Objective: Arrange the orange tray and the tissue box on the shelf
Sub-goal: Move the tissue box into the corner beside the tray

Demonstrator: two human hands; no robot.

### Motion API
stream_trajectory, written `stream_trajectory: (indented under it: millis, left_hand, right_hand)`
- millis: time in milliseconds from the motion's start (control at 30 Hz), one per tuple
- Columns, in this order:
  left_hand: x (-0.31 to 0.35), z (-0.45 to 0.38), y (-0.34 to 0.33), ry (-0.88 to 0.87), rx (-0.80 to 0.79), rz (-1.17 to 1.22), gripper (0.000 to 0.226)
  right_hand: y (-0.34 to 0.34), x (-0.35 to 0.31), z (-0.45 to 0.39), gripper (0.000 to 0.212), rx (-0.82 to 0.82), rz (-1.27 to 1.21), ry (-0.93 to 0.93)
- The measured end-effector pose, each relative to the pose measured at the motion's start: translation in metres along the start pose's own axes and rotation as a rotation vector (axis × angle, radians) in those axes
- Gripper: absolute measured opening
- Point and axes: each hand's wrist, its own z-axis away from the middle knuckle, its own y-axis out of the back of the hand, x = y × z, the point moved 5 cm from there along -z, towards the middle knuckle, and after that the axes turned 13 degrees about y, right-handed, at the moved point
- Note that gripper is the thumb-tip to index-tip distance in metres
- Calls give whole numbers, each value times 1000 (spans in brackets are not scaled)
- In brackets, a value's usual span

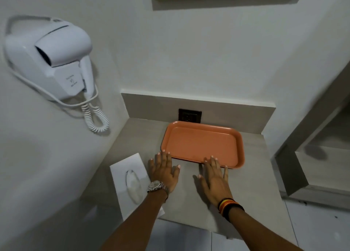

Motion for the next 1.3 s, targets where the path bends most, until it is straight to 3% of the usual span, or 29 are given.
stream_trajectory:
  millis: [133,233,400,600,700,833,1300]
  left_hand:
    - [-35,18,22,150,52,184,71]
    - [-75,37,30,273,91,251,69]
    - [-148,77,34,513,151,343,65]
    - [-174,112,8,733,36,1030,54]
    - [-167,107,8,799,-9,1163,57]
    - [-161,80,22,873,-15,1232,63]
    - [-174,-125,98,660,36,909,64]
  right_hand:
    - [4,-50,-29,64,-18,-105,138]
    - [-7,-91,-45,65,-121,-241,210]
    - [-40,-143,-44,64,-279,-540,113]
    - [-73,-173,-17,59,-387,-739,-13]
    - [-79,-181,-10,53,-381,-780,-27]
    - [-79,-193,-24,52,-337,-866,-92]
    - [-96,-222,-196,58,-179,-966,-207]
